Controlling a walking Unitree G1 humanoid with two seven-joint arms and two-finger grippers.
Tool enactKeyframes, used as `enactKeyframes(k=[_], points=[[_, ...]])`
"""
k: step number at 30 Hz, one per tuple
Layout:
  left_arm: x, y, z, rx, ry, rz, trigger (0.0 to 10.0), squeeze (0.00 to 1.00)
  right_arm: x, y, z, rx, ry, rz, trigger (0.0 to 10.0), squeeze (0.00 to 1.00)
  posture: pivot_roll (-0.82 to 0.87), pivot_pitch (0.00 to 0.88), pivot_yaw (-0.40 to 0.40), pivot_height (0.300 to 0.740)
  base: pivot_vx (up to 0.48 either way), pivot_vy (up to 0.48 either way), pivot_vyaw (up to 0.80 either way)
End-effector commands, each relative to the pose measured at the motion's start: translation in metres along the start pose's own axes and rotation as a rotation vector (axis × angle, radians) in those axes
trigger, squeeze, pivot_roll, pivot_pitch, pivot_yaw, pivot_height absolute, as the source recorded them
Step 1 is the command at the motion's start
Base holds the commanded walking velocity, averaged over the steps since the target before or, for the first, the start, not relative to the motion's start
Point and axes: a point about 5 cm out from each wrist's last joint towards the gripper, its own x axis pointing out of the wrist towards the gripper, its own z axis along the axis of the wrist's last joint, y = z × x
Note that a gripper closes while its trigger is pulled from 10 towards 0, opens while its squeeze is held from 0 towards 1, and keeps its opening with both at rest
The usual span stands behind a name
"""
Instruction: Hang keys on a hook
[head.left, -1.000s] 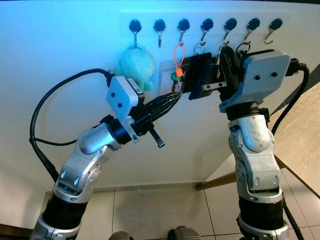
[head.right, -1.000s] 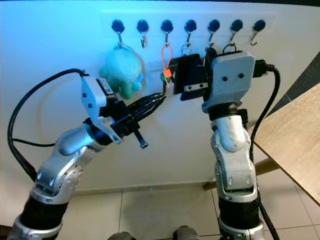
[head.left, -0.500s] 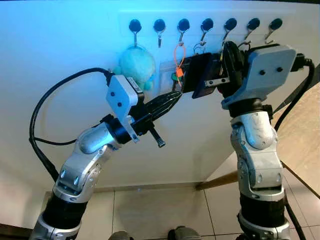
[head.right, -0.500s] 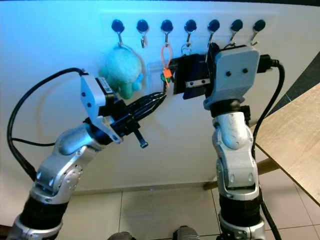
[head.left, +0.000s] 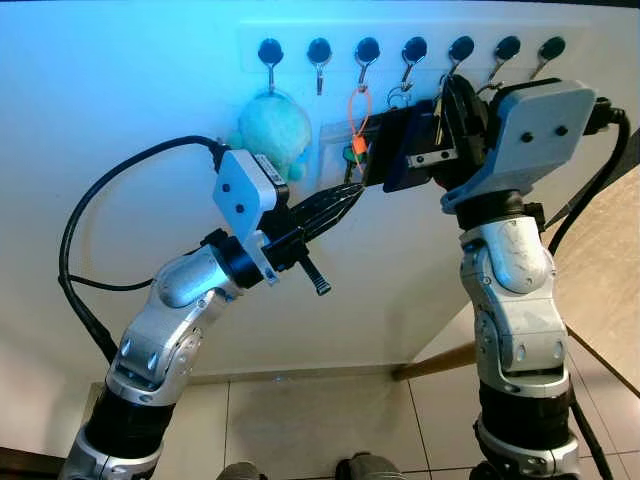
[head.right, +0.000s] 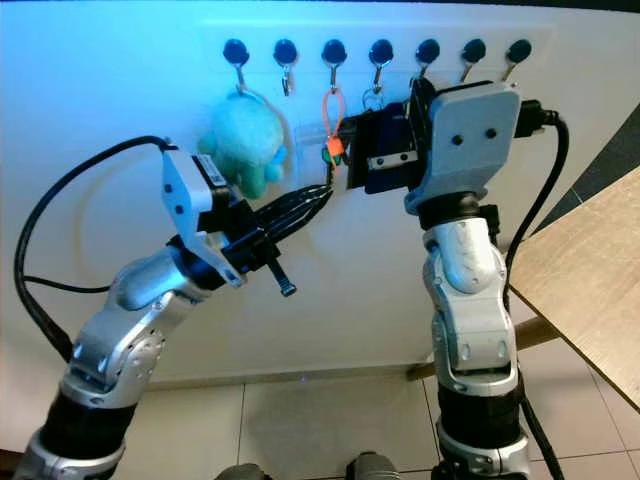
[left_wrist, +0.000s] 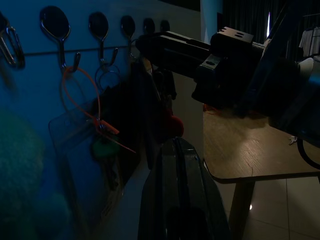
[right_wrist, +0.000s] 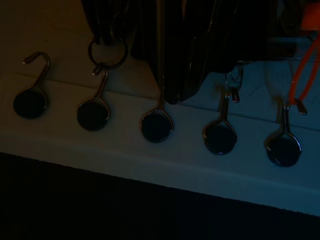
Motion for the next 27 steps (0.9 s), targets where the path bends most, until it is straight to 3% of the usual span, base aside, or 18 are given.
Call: enactKeyframes(k=[1, 15, 27], points=[[0.002, -0.003, 0.005, 0.004, -0.021, -0.015, 10.0, 0.0, -0.002, -0.003, 0.006, -0.002, -0.02, -0.015, 10.0, 0.0, 0.04, 0.113, -0.028, 0.74, 0.0, 0.0, 0.0], [0.003, -0.003, 0.006, 0.001, -0.02, -0.025, 10.0, 0.0, -0.009, -0.015, 0.003, 0.064, 0.005, -0.098, 10.0, 0.0, 0.03, 0.113, -0.02, 0.74, 0.0, 0.0, 0.0], [0.003, -0.003, 0.006, 0.003, -0.019, -0.026, 10.0, 0.0, -0.013, -0.023, -0.01, 0.233, 0.077, -0.171, 10.0, 0.0, 0.04, 0.113, -0.019, 0.74, 0.0, 0.0, 0.0]])
